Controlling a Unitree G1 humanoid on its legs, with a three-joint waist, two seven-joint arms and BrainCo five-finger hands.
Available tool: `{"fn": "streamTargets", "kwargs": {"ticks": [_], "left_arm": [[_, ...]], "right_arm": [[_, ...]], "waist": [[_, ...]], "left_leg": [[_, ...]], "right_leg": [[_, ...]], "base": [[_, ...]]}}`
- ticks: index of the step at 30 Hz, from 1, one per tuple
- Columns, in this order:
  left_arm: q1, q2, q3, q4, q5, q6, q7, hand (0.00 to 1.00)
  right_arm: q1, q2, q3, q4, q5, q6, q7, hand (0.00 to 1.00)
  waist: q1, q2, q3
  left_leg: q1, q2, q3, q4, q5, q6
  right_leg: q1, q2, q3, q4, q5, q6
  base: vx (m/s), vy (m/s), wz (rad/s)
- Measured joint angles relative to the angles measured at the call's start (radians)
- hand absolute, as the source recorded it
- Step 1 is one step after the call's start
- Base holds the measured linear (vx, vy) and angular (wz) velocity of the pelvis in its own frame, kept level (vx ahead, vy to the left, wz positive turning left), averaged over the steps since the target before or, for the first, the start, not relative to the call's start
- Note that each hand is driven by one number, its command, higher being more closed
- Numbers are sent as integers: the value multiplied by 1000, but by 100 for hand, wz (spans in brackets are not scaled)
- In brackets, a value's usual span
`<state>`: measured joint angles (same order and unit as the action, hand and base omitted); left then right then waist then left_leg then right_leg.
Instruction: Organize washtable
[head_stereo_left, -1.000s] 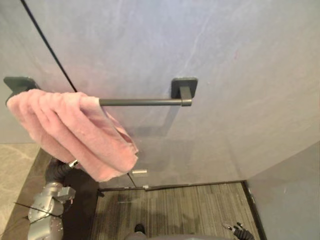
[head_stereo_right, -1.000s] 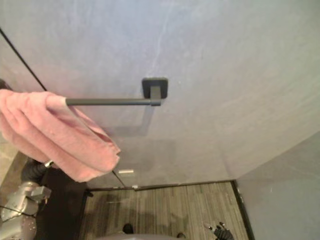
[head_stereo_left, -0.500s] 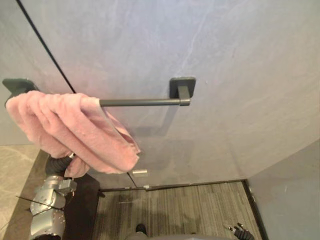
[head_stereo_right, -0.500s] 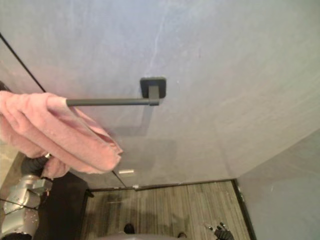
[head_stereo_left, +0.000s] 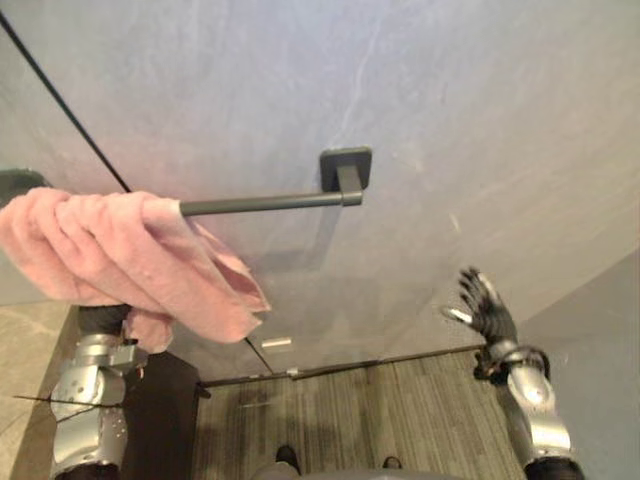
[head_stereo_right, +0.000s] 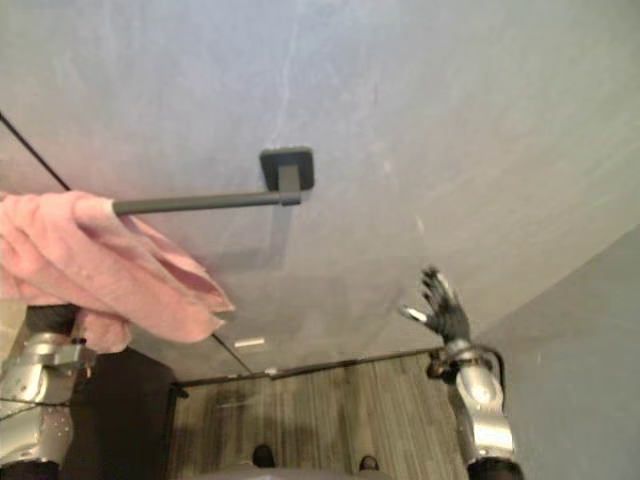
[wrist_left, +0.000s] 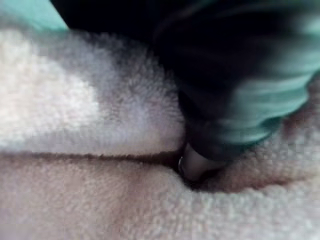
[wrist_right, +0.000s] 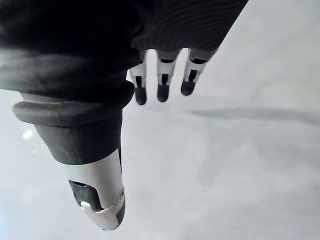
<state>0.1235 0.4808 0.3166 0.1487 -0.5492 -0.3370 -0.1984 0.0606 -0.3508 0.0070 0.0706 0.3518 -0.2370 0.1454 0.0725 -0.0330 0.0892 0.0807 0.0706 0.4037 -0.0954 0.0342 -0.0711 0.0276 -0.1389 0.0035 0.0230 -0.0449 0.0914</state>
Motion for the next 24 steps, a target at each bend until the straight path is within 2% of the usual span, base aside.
{"fn": "streamTargets", "kwargs": {"ticks": [3,7,10,11,16,22,24], "left_arm": [[-10,0,-12,0,0,0,-18,100],[-41,6,-69,-1,-1,1,-29,100],[-67,6,-104,-7,-1,2,-42,100],[-72,6,-115,-14,-1,3,-41,100],[-73,6,-119,-25,-1,5,-40,100],[-102,3,-129,-20,0,6,-37,100],[-103,3,-132,-15,0,7,-37,100]], "right_arm": [[-33,-44,80,-61,17,-2,19,0],[-82,-126,249,-205,43,-1,90,0],[-171,-127,330,-244,43,-10,122,0],[-189,-128,342,-244,43,-10,122,0],[-255,-128,403,-239,41,-10,121,0],[-389,-82,432,-132,-2,-9,86,0],[-435,-62,432,-85,-13,-5,67,0]], "waist": [[2,0,0],[2,0,0],[9,0,0],[21,0,0],[26,0,0],[31,0,0],[41,0,0]], "left_leg": [[0,-1,0,0,-2,3],[0,-3,-4,0,-4,7],[-2,-3,-17,0,-4,7],[-2,-3,-17,0,-4,7],[-4,-3,-22,0,-4,7],[-9,-3,-33,0,-2,8],[-12,-3,-33,0,-2,8]], "right_leg": [[-14,1,0,20,0,0],[-18,-1,0,26,1,1],[-18,1,-3,28,1,1],[-18,0,-4,29,1,1],[-18,0,-9,29,1,1],[-16,-1,-25,30,1,1],[-17,-2,-25,26,1,1]], "base": [[-36,-10,-5],[-31,-5,-2],[-13,-13,3],[0,0,0],[5,-6,2],[-5,-10,4],[-6,-6,2]]}}
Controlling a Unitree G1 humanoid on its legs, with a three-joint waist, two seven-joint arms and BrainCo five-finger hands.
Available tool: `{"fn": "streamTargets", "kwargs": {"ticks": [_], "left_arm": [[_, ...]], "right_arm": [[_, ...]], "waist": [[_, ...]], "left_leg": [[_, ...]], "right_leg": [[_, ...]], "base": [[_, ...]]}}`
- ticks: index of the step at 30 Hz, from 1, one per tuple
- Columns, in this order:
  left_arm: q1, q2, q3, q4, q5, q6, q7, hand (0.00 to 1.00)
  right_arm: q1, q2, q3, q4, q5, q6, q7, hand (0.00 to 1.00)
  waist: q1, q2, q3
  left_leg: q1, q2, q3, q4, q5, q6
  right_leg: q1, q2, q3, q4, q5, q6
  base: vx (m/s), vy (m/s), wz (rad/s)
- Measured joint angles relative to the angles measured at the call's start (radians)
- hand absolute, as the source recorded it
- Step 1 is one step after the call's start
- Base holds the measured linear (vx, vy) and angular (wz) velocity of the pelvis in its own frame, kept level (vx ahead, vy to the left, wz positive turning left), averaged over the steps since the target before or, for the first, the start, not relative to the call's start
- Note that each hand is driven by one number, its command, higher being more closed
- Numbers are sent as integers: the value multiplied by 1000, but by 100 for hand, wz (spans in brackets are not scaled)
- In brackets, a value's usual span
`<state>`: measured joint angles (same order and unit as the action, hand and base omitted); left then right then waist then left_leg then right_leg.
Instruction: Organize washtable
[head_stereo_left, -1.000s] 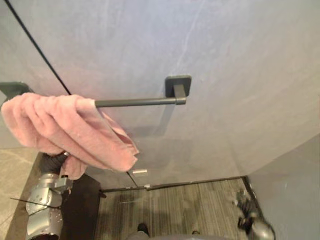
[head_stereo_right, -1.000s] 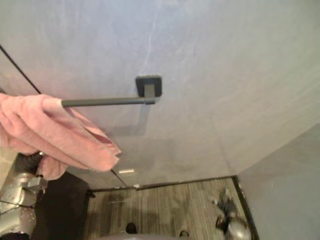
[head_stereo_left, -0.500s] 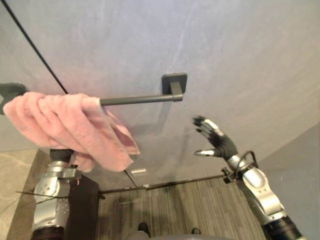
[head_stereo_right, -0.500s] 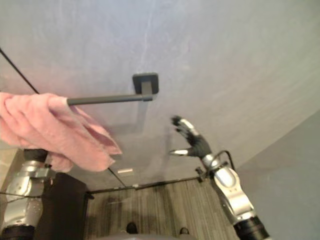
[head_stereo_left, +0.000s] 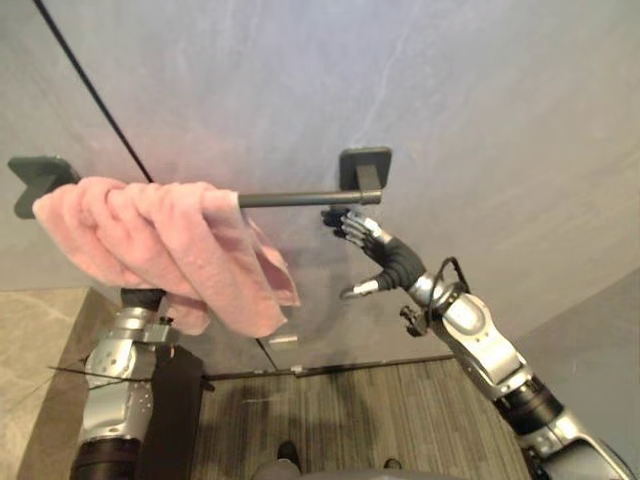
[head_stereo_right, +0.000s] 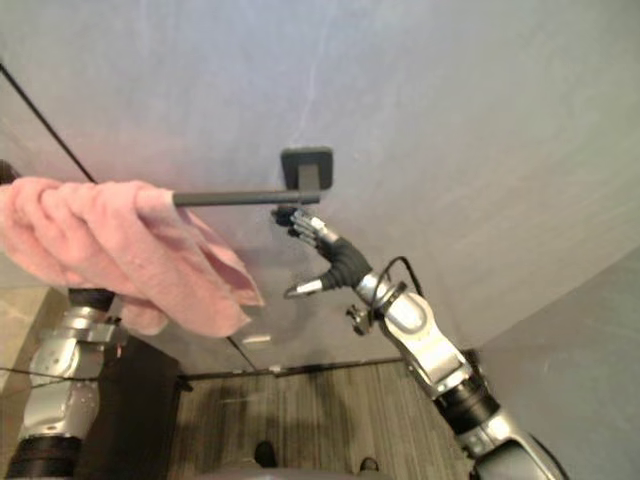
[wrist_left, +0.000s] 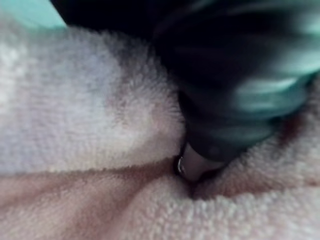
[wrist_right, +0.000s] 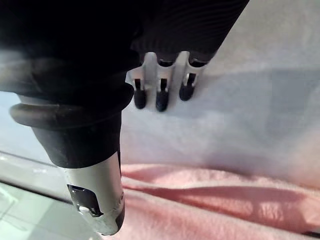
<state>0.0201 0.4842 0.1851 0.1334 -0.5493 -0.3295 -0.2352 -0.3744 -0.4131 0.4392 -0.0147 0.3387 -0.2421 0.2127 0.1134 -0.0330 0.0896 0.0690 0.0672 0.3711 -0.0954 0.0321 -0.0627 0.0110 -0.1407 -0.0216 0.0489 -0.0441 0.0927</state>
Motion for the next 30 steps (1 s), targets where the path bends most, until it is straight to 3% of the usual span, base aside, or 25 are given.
{"fn": "streamTargets", "kwargs": {"ticks": [11,23,30], "left_arm": [[-5,-10,-19,70,-3,15,19,100],[-27,-13,-18,72,-10,17,23,100],[-43,-13,-18,72,-10,17,41,100]], "right_arm": [[-181,78,43,149,-55,10,-18,0],[-355,168,43,278,-54,33,-35,0],[-421,247,58,318,-55,34,-37,0]], "waist": [[15,-4,9],[67,-4,18],[71,-28,30]], "left_leg": [[-18,1,-20,-1,19,6],[-71,8,-70,-7,50,-2],[-77,13,-70,-2,59,2]], "right_leg": [[-5,0,-14,-3,1,1],[-35,6,-48,-17,24,-5],[-32,13,-49,-35,47,-4]], "base": [[-50,-18,5],[-66,2,8],[5,0,-1]]}}
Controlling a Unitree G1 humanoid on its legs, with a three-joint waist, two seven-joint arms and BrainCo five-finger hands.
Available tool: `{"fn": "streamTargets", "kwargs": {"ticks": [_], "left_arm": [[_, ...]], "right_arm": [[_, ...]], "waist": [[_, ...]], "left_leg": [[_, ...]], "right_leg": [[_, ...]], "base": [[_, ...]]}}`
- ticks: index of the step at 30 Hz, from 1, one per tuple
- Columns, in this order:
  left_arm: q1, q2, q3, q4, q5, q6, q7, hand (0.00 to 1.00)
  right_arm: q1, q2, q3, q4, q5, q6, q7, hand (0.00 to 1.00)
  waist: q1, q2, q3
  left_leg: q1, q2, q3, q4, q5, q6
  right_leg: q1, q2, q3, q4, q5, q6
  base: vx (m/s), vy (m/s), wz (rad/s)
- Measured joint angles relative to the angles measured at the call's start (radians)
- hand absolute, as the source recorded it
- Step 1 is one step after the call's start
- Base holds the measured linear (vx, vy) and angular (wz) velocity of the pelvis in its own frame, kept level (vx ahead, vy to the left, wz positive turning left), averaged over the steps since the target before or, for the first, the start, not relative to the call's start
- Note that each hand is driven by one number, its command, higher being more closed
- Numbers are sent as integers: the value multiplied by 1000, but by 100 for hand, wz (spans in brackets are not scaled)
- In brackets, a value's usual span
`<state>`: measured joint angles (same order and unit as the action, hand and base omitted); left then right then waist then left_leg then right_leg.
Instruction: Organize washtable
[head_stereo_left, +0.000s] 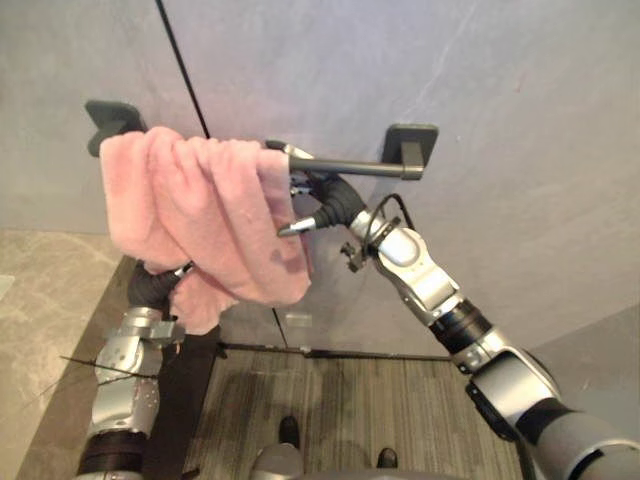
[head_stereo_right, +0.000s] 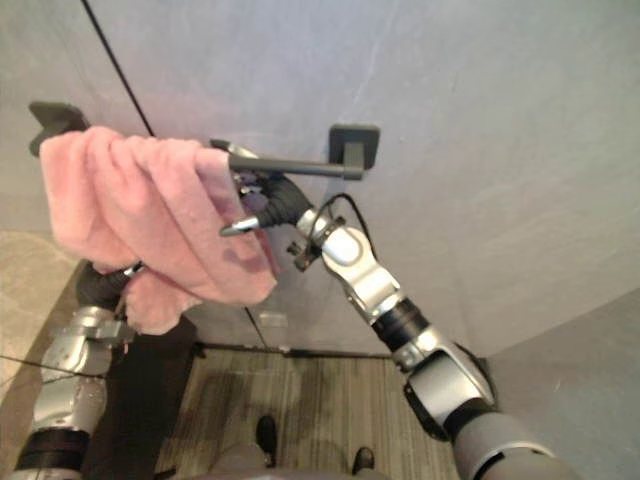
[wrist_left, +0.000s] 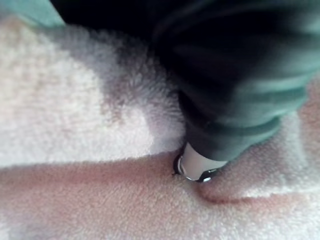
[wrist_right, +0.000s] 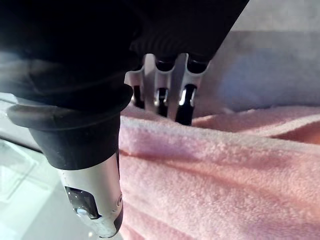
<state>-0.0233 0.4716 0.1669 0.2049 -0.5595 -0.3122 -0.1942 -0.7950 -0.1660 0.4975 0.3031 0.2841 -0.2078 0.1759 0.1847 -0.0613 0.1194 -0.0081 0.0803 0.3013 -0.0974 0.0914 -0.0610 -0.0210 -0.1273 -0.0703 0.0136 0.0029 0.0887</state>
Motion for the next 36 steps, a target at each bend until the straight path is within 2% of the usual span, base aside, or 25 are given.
{"fn": "streamTargets", "kwargs": {"ticks": [9,10,19,24,28,32,36], "left_arm": [[-6,0,-1,0,1,1,7,100],[-7,0,-1,0,1,1,9,100],[-26,-23,-1,0,4,3,26,100],[-26,-27,-1,0,12,3,29,100],[-26,-27,0,-1,14,3,44,100],[-26,-27,5,-15,22,3,45,100],[-24,-28,54,-34,22,3,48,100]], "right_arm": [[-25,42,46,42,2,0,-26,0],[-25,45,58,53,2,1,-30,100],[20,91,96,116,30,39,-45,100],[81,91,98,117,40,42,-45,100],[101,93,97,117,61,41,-45,100],[156,80,40,91,69,39,-44,100],[219,25,-21,24,85,39,-37,100]], "waist": [[2,0,1],[1,0,1],[3,2,3],[0,17,29],[-2,18,30],[-3,18,30],[-3,18,30]], "left_leg": [[-8,8,-1,1,2,-3],[-8,7,0,1,2,-3],[-14,7,2,1,2,-4],[-15,7,2,1,2,-4],[-14,7,2,1,2,-4],[-13,6,2,1,2,-4],[-9,6,1,1,2,-4]], "right_leg": [[-2,9,-1,-11,3,0],[-2,8,-1,-12,3,0],[-2,8,0,-14,3,0],[-2,8,0,-13,3,0],[-2,8,0,-13,3,0],[-1,7,-1,-12,3,0],[-1,7,-1,-6,3,0]], "base": [[0,0,0],[0,0,0],[0,0,0],[0,0,0],[0,0,0],[0,0,0],[0,0,0]]}}
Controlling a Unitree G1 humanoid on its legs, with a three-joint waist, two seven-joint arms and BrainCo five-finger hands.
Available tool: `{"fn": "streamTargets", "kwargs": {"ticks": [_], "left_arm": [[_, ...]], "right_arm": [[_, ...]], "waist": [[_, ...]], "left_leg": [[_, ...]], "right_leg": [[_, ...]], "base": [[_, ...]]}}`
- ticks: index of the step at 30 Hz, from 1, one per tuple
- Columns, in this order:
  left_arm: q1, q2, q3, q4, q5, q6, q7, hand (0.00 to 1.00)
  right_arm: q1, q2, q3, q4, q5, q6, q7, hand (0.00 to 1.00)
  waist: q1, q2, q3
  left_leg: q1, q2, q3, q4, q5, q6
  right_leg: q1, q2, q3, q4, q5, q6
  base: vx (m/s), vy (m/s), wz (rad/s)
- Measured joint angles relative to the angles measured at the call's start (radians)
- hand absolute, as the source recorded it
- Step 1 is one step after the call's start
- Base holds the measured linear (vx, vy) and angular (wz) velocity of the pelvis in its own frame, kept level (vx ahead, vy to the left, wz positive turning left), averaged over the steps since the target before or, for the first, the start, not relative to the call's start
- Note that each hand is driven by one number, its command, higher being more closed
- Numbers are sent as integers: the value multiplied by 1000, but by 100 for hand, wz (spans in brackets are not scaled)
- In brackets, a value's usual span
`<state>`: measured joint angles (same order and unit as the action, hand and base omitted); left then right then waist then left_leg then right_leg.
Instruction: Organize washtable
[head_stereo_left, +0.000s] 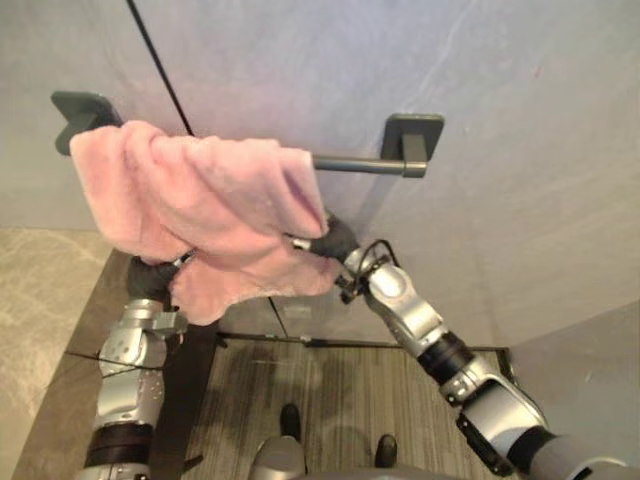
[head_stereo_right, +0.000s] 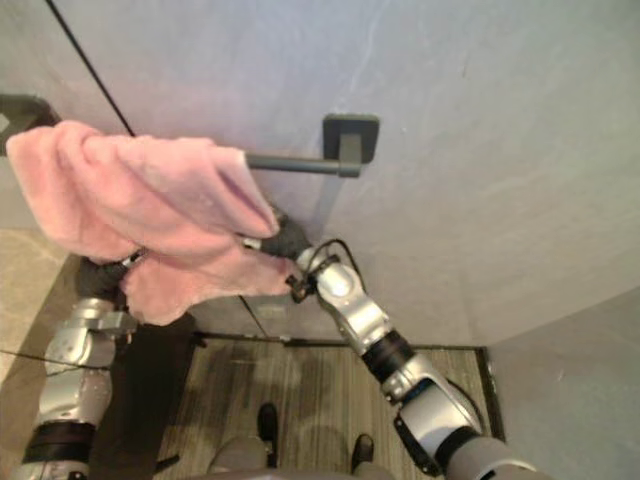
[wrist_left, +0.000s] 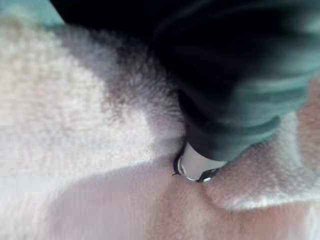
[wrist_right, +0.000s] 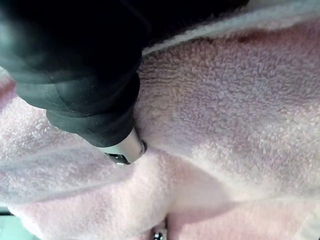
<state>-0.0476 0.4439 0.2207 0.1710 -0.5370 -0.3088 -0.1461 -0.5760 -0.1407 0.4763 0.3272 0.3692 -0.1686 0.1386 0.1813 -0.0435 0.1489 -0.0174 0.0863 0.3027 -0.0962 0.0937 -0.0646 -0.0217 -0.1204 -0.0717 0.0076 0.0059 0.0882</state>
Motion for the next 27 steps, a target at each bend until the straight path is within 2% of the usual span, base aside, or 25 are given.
{"fn": "streamTargets", "kwargs": {"ticks": [8,18,27], "left_arm": [[-29,0,10,-61,2,-2,-36,100],[-64,-4,19,-46,0,-4,-44,100],[-76,-103,26,3,0,-4,-45,100]], "right_arm": [[37,-58,-97,-106,112,1,10,100],[64,-85,-104,-157,136,20,43,100],[88,-83,-118,-156,135,26,43,100]], "waist": [[-6,0,0],[-9,-4,-3],[-3,-7,-5]], "left_leg": [[10,-1,3,-1,-4,-6],[15,-2,3,0,1,0],[14,-3,-1,0,0,0]], "right_leg": [[-4,-1,3,10,0,0],[0,-1,3,8,0,1],[2,-2,0,8,-1,2]], "base": [[0,0,0],[0,0,0],[0,0,0]]}}
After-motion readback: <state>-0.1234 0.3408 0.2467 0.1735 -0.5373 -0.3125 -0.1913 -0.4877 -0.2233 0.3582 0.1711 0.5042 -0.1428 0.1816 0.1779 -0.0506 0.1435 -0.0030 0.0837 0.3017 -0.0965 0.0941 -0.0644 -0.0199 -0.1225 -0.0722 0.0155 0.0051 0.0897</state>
